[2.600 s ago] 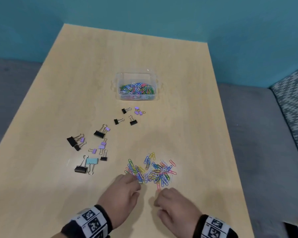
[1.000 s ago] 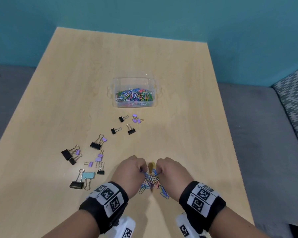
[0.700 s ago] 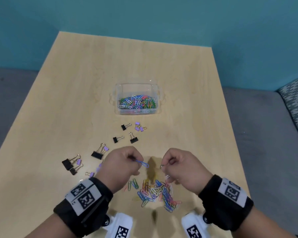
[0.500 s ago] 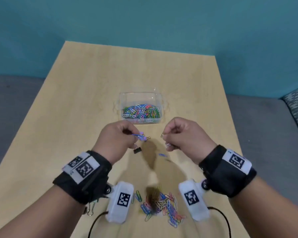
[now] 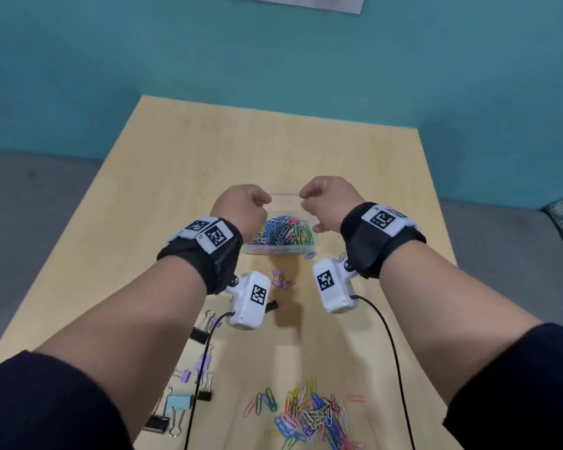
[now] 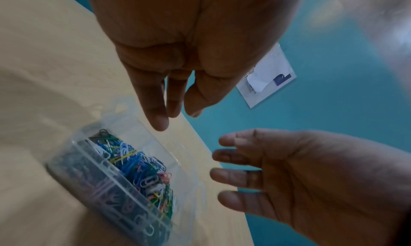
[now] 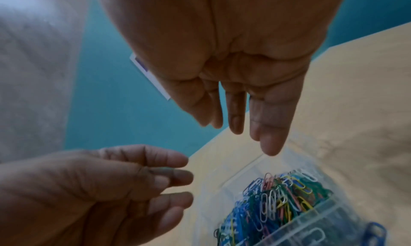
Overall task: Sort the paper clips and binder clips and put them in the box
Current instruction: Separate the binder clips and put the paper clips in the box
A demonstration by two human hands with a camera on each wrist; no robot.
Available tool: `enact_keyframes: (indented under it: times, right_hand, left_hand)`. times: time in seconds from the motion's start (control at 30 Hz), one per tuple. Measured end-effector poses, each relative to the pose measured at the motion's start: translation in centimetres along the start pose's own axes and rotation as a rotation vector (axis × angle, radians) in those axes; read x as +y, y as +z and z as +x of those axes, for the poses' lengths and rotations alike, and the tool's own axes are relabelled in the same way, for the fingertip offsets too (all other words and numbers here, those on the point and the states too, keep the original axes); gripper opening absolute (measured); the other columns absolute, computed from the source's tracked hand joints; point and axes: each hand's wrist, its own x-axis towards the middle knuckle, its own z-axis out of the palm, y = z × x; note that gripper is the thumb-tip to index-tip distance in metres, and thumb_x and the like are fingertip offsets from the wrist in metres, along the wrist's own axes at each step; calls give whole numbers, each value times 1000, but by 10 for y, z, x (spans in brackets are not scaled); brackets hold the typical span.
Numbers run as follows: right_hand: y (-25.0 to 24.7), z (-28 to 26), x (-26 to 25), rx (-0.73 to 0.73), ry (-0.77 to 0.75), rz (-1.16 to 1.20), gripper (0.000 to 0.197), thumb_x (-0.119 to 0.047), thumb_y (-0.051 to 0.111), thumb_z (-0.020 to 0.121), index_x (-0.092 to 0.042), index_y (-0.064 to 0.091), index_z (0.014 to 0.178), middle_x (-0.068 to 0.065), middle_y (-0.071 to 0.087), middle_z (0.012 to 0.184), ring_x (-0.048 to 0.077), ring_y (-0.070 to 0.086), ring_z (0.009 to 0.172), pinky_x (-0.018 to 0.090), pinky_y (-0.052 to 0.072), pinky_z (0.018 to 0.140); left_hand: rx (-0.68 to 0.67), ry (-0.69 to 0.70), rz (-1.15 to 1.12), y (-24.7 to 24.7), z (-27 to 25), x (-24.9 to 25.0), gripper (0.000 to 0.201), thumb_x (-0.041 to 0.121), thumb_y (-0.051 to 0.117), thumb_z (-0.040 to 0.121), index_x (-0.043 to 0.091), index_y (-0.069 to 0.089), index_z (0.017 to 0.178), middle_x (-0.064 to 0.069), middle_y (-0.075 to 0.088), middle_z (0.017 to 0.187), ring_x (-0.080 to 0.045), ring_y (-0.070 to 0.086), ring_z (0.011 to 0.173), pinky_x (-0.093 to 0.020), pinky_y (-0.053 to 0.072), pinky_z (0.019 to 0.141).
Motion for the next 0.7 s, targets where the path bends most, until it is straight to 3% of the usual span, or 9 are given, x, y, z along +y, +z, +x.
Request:
enact_keyframes:
  times: [0.1, 0.2, 0.27, 0.37, 0.47, 0.6, 0.7]
  right_hand:
    - [-14, -11, 29, 125, 8, -118, 21, -6, 49, 80, -18, 65, 88, 1, 63, 82, 30, 63, 90, 41, 54, 81]
    - [-12, -33, 72, 89, 84, -455, 31, -8, 45, 86, -12, 61, 111, 12, 62, 113, 32, 58, 103, 33, 47, 86]
    - [4, -51, 99, -4, 97, -600, 36, -14, 42, 89, -11, 52, 124, 16, 50, 128, 35, 51, 113, 38, 44, 93]
    - [34, -65, 120, -133, 71, -617, 62, -35, 43, 95, -13, 19, 148, 15, 20, 155, 34, 20, 141, 42, 25, 114]
    - [56, -65, 120, -111, 48, -669, 71, -47, 37, 96, -20, 0, 151, 15, 7, 159, 34, 3, 145, 44, 15, 118]
    - [76, -68, 113, -127, 55, -758, 68, -50, 31, 97, -21, 3, 151, 16, -3, 160, 37, -3, 145, 49, 14, 117]
    - [81, -70, 115, -111, 15, -844, 66, -50, 29, 97, -21, 5, 151, 14, -3, 160, 41, -1, 145, 52, 18, 114]
  left_hand:
    - [78, 18, -42, -9, -11, -12, 34, -1, 50, 78, 22, 67, 94, 4, 63, 94, -25, 66, 87, -40, 55, 83]
    - [97, 45, 2, -7, -43, -24, 31, 1, 51, 81, 23, 66, 95, 4, 65, 94, -20, 62, 83, -26, 49, 76]
    - [44, 54, 43, 3, -74, -34, 31, 2, 53, 83, 22, 67, 101, 4, 67, 97, -16, 60, 82, -22, 46, 72]
    - [-82, 93, 119, 26, -123, -55, 29, 7, 56, 84, 23, 68, 106, 5, 66, 107, -11, 60, 96, -27, 46, 88]
    - [-203, 116, 162, 44, -171, -76, 27, 15, 55, 88, 27, 64, 111, 15, 59, 111, -2, 55, 103, -30, 45, 95]
    - [-255, 189, 216, 57, -214, -99, 27, 22, 54, 89, 33, 62, 113, 27, 53, 111, 8, 50, 105, -17, 42, 94]
    - [-262, 230, 297, 64, -229, -116, 29, 23, 51, 84, 33, 63, 109, 25, 52, 109, 5, 49, 103, -13, 40, 88]
